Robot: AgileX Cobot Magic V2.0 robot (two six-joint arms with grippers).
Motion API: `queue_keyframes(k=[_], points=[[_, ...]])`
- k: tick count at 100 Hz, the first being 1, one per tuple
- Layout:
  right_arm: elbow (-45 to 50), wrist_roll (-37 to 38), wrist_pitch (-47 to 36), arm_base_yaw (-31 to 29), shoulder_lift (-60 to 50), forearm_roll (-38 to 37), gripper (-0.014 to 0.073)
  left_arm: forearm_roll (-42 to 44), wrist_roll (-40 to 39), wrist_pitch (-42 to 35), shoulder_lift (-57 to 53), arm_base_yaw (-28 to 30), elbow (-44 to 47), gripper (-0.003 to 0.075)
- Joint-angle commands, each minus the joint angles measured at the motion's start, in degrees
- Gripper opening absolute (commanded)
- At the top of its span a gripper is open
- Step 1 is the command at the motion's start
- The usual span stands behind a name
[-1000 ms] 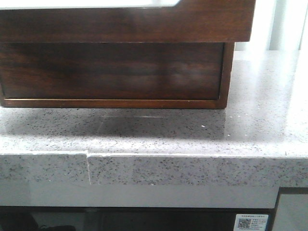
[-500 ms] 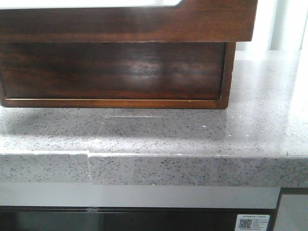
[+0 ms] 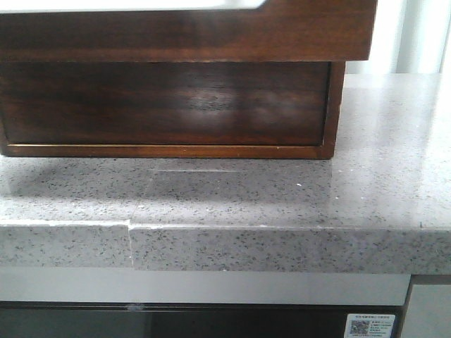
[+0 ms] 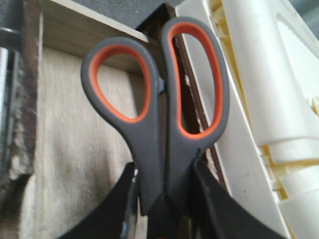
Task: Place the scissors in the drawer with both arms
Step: 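Lower the scissors into the drawer and open the right gripper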
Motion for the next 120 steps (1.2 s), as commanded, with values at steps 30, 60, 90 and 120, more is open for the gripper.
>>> queue_keyframes(k=[30, 60, 90, 120], points=[[-2.0, 2.23, -3.86, -3.17, -2.01, 4.47, 0.0048, -2.59, -0.03, -3.2, 0.77, -0.38, -1.86, -0.0019], [-2.0, 8.65, -3.63, -3.62, -3.13, 5.91, 0.0532, -2.59, -0.03, -3.2, 0.77, -0.38, -1.86, -0.0019], [0.33, 18.77, 7.16, -3.62, -17.66, 9.23, -0.0007, -1.78, -0.03, -3.2, 0.77, -0.38, -1.86, -0.0019], [24.24, 18.77, 7.35, -3.62, -47.19, 8.23, -0.0047, -0.29, -0.03, -3.65, 0.77, -0.38, -1.86, -0.0019]])
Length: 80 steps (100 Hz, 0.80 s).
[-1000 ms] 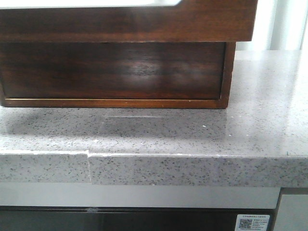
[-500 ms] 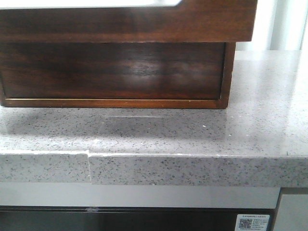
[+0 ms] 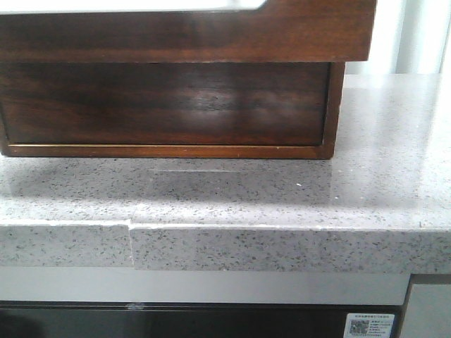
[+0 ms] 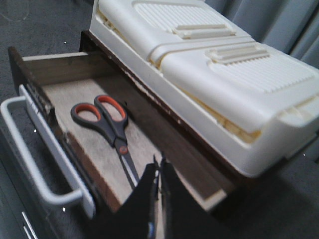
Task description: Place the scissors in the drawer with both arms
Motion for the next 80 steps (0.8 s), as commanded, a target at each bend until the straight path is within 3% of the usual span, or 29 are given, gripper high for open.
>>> queue_keyframes(k=[1, 17, 35, 80], points=[[5.35, 0.24, -3.15, -0.34, -8.52, -1.66, -0.0047, -1.69, -0.03, -3.65, 0.77, -0.38, -1.86, -0.0019], [15.94, 0.24, -3.15, -0.34, -23.75, -2.26, -0.0047, -2.21, -0.03, -3.65, 0.77, -0.38, -1.38, -0.0019], [18.63, 0.24, -2.69, -0.34, -33.8, -2.26, -0.0047, -2.31, -0.03, -3.65, 0.77, -0.38, -1.38, -0.0019], [18.63, 0.24, -2.79, -0.34, -38.2, -2.26, -0.0047, -2.31, -0.03, -3.65, 0.77, -0.38, -1.38, -0.0019]])
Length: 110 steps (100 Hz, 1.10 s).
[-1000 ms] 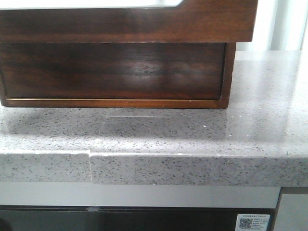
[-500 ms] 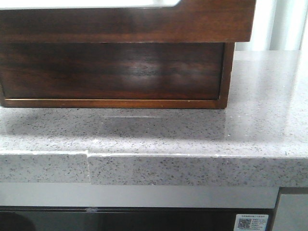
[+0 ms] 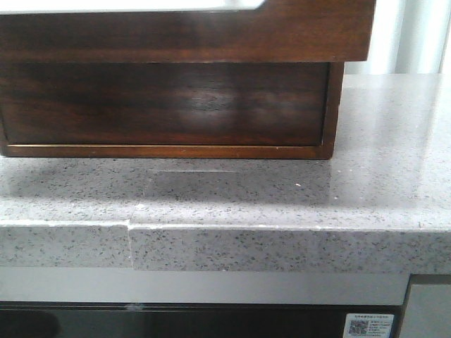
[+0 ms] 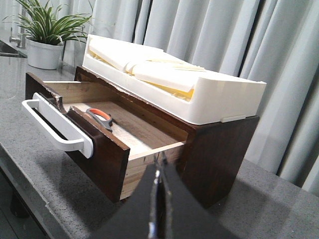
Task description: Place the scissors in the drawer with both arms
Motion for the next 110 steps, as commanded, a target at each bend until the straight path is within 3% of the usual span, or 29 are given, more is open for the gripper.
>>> queue_keyframes(k=[1, 34, 53, 68, 75, 95, 110], points=[[-1.12, 0.24, -4.18, -0.34, 0.95, -1.43, -0.0047, -2.47, -0.03, -3.65, 0.77, -0.38, -1.38, -0.0019], [-1.12, 0.24, -4.18, -0.34, 0.95, -1.43, -0.0047, -1.3, -0.03, -4.19, 0.77, -0.38, 0.96, -0.0019], [-1.12, 0.24, -4.18, -0.34, 0.95, -1.43, -0.0047, 8.33, -1.12, -22.24, 0.77, -0.38, 8.05, -0.0019], [-1.12, 0.24, -4.18, -0.34, 0.95, -1.43, -0.0047, 23.46, -21.26, -41.19, 0.67, -0.38, 17.31, -0.0019], [-1.12, 0.24, -4.18, -0.34, 0.95, -1.43, -0.0047, 29.45, -28.72, -44.92, 0.07, -0.38, 20.73, -0.0019], [-1.12, 0.24, -4.08, -0.34, 0.95, -1.43, -0.0047, 33.14, -32.1, -44.78, -5.51, -0.38, 26.01, -0.0019], [-1.12, 0.24, -4.08, -0.34, 0.95, -1.43, -0.0047, 35.65, -36.06, -38.19, -9.85, -0.38, 27.32, -0.0019]])
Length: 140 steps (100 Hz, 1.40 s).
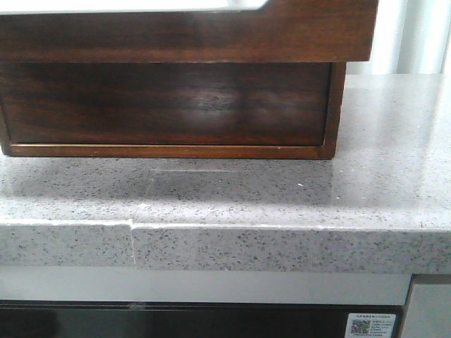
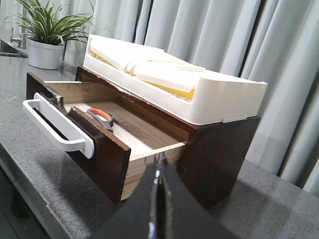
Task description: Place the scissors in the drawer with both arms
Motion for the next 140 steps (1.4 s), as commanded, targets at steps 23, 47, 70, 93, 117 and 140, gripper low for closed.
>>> queue_keyframes(k=[23, 47, 70, 93, 117, 140], points=[[-1.12, 0.24, -4.08, -0.34, 0.95, -1.33, -0.0047, 2.09, -5.01, 8.48, -2.08, -0.38, 1.25, -0.0019], [-1.12, 0.24, -4.08, -0.34, 0.95, -1.33, -0.0047, 1.98, -5.01, 8.48, -2.08, -0.38, 1.25, -0.0019], [-1.12, 0.24, -4.08, -0.34, 0.95, -1.33, -0.0047, 1.98, -5.01, 8.48, -2.08, -0.38, 1.25, -0.0019], [-1.12, 0.24, -4.08, -0.34, 0.95, -1.33, -0.0047, 1.98, -5.01, 8.48, -2.08, -0.38, 1.25, -0.0019], [-1.02, 0.24, -4.08, -0.34, 0.95, -1.33, -0.0047, 1.98, -5.01, 8.48, -2.08, -0.38, 1.25, -0.0019], [-0.11, 0.24, -5.83, -0.34, 0.95, -4.14, -0.0048, 1.98, -5.01, 8.48, -2.08, -0.38, 1.25, -0.0019]])
